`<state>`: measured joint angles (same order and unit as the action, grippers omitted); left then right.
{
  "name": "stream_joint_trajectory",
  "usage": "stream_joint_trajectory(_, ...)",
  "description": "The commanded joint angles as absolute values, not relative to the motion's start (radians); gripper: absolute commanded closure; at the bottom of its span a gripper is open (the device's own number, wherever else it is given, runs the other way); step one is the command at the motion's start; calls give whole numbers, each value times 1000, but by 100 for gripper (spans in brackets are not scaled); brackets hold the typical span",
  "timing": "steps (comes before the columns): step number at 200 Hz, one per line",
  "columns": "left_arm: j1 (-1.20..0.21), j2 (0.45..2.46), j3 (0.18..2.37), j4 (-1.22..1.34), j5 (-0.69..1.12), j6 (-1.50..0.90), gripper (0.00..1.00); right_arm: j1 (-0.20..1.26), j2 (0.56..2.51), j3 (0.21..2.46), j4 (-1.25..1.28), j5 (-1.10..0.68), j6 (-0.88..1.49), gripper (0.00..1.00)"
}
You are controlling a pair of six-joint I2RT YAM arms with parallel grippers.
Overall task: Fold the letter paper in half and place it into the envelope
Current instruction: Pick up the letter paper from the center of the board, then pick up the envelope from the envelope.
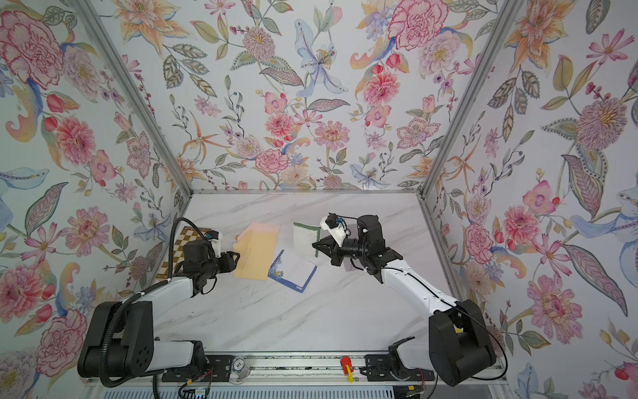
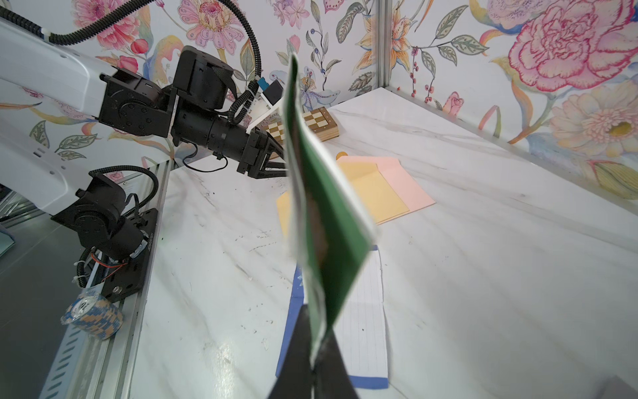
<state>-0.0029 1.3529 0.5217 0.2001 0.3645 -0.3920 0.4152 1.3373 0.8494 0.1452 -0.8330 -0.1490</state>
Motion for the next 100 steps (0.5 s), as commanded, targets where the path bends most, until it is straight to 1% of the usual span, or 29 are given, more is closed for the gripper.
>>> stream_joint_trajectory(1, 20, 1336, 494, 189, 347, -387, 48, 422, 1344, 841, 155, -842, -136, 98)
stream_joint_trajectory(23, 25, 1371, 490, 226, 371, -393, 48, 422, 1347, 840, 156, -841, -138, 97)
stream_joint_trajectory(60, 25, 1433, 465, 363, 478, -434, 50, 423, 1357, 843, 158, -844, -135, 97)
stream_joint_trajectory(82, 25, 1459, 465, 375, 485, -434, 50, 422, 1362, 848, 158, -845, -135, 97)
stream_joint_trajectory(100, 27, 1477, 466, 378, 486, -427, 53, 422, 1366, 851, 160, -846, -135, 96)
